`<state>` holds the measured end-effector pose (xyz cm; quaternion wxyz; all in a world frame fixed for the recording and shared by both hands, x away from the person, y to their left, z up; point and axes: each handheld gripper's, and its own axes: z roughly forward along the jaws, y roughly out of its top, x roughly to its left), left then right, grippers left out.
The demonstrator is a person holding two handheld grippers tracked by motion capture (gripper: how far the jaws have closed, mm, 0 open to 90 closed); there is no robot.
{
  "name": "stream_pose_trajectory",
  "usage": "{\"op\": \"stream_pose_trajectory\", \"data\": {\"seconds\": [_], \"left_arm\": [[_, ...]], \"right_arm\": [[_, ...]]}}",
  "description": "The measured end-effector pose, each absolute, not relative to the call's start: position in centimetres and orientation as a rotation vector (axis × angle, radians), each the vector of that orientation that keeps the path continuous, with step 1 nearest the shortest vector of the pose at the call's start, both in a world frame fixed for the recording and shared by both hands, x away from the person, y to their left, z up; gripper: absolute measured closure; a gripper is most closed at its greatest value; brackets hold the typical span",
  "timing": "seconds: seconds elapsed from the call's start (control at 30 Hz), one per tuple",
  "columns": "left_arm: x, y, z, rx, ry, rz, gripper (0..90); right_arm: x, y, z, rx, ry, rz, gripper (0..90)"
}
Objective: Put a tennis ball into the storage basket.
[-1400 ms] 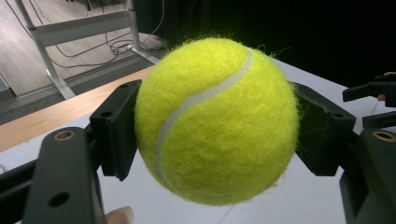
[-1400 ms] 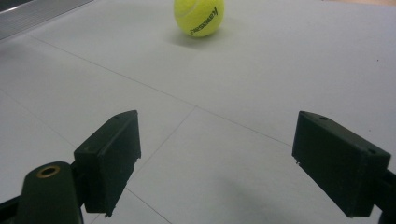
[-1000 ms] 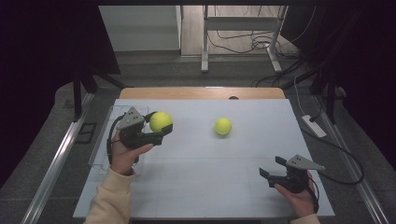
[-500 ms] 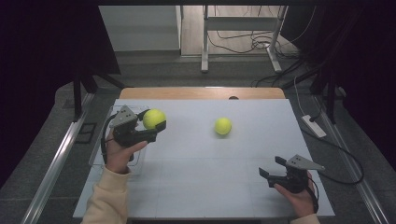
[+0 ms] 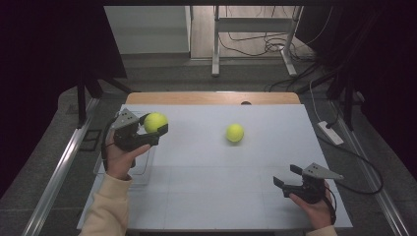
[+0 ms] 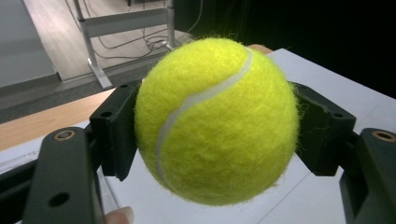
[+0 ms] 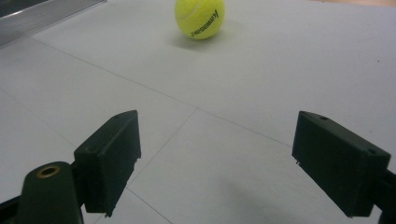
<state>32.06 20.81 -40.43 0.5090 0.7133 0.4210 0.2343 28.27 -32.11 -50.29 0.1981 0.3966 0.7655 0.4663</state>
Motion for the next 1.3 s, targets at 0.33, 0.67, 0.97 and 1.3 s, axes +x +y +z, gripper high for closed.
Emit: {"op": "stream_pose_trajectory", "data": {"seconds": [0.33,0.67,0.97,1.3], "left_arm": [[33.2,21.9,-40.8,1.722,1.078,0.575,26.8],[34.1,23.7,-41.1,1.734,1.149,0.592,26.9],[34.9,25.6,-42.0,1.733,1.227,0.591,26.8],[35.5,26.7,-42.6,1.752,1.281,0.616,26.8]], "right_arm": [[28.3,-32.1,-50.3,1.116,2.142,1.307,15.6],[28.2,-32.0,-50.3,1.122,2.143,1.304,15.7],[28.2,-32.0,-50.4,1.121,2.142,1.300,15.7],[28.3,-32.0,-50.4,1.123,2.144,1.295,15.8]]}}
